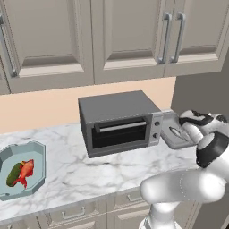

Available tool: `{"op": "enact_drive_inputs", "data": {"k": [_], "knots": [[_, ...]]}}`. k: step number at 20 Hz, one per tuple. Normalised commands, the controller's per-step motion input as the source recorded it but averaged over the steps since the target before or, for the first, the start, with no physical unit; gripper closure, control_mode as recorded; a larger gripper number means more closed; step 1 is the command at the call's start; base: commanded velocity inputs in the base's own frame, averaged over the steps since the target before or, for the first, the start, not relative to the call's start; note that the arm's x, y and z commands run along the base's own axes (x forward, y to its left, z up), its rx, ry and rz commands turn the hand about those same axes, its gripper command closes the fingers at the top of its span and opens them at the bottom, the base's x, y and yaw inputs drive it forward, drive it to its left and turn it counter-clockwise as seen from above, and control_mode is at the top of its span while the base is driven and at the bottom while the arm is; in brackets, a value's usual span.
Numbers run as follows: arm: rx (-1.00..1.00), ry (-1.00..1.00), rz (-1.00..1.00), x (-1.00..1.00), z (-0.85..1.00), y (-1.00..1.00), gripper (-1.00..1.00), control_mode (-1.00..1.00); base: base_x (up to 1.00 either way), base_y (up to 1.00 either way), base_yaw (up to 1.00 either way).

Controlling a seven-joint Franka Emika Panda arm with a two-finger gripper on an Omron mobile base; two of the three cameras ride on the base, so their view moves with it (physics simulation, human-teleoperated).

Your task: Place one cucumber and one fish in each tupperware on the nearby counter, to pack two identical lunches.

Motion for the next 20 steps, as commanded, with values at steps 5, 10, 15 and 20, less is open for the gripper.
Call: {"op": "enact_drive_inputs", "data": {"k": [5, 10, 15, 20], "knots": [[-0.20, 0.05, 0.00, -0.68, 1.00, 0.07, -1.00, -1.00, 0.00, 0.00, 0.00], [0.05, 0.01, -0.08, -0.81, 1.00, 0.28, -1.00, -1.00, 0.00, 0.00, 0.00], [0.41, -0.14, -0.24, -0.89, 1.00, 0.17, -1.00, -1.00, 0.00, 0.00, 0.00], [0.50, -0.10, -0.28, -0.99, 0.97, 0.42, -1.00, -1.00, 0.00, 0.00, 0.00]]}}
